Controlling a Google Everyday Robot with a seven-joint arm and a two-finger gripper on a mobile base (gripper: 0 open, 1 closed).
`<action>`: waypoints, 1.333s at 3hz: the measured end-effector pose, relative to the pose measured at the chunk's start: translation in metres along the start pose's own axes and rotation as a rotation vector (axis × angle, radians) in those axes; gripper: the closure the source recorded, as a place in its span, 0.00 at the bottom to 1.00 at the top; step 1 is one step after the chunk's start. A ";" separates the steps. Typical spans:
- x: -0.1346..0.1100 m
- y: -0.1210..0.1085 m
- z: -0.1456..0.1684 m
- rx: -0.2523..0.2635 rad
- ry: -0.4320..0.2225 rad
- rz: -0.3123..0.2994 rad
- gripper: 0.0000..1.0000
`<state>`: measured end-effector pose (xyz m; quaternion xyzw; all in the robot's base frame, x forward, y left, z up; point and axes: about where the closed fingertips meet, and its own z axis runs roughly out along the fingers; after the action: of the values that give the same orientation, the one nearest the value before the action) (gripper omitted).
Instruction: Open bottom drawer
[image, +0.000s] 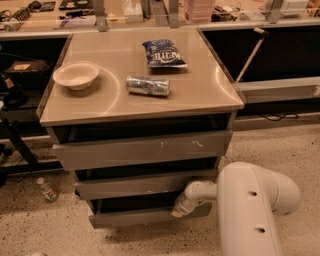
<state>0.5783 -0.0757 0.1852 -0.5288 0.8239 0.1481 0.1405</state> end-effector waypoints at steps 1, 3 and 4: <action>-0.004 0.005 -0.013 0.019 -0.008 0.012 1.00; -0.001 0.008 -0.013 0.019 -0.007 0.017 1.00; 0.002 0.014 -0.014 0.020 -0.006 0.024 1.00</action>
Offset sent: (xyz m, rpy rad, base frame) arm -0.0535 -0.0044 0.0435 -0.0120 0.0047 -0.0650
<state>0.5639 -0.0778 0.1986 -0.5171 0.8311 0.1430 0.1464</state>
